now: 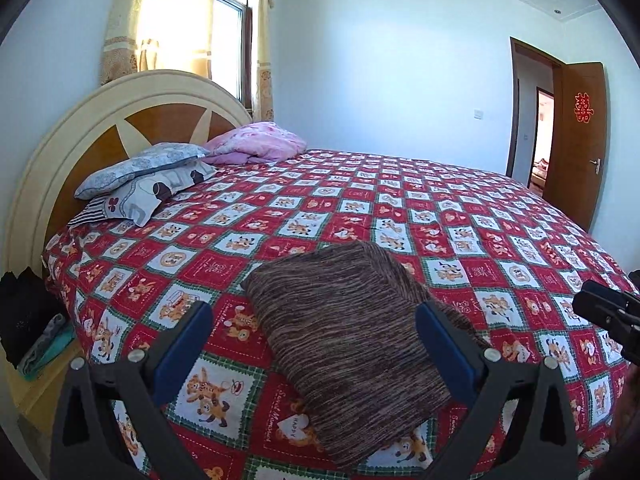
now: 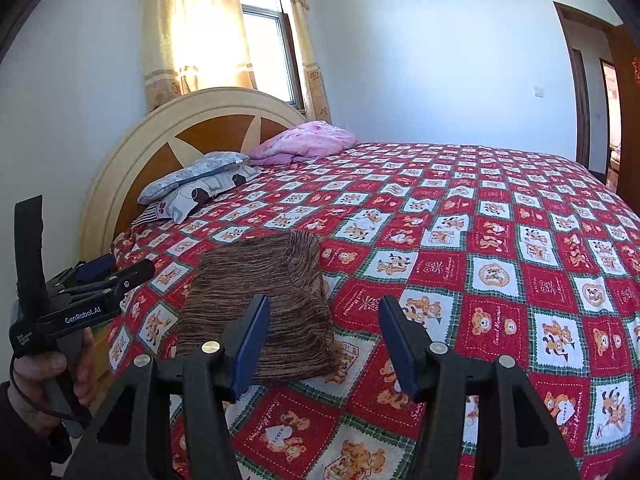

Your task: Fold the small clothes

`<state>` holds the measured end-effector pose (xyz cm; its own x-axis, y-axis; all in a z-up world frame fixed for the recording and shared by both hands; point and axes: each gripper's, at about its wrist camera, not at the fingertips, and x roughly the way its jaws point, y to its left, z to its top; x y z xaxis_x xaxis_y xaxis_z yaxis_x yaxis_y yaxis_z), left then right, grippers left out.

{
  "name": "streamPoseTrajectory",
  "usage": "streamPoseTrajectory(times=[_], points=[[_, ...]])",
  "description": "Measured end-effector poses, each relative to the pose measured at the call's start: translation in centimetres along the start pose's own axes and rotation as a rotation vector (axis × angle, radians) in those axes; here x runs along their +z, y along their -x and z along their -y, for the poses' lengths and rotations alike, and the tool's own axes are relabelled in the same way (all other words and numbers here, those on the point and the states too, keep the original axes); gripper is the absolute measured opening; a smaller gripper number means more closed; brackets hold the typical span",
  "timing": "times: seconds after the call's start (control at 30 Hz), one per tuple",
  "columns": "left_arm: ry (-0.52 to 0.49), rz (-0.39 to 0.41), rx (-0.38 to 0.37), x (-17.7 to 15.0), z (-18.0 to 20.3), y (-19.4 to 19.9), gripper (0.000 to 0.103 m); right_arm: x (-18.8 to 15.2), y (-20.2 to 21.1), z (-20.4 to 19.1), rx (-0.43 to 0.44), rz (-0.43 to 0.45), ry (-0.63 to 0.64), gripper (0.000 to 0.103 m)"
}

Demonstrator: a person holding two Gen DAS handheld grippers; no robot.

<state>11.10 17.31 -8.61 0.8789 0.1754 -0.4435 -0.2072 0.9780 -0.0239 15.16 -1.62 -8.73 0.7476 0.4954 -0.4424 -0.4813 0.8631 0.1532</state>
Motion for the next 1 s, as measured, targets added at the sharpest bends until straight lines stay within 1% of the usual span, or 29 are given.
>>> streamPoseTrajectory(times=[1.0], points=[[0.007,-0.001,0.003,0.06,0.10,0.14,0.103,-0.25,0.25,-1.11,0.017,-0.004,0.011,0.059]])
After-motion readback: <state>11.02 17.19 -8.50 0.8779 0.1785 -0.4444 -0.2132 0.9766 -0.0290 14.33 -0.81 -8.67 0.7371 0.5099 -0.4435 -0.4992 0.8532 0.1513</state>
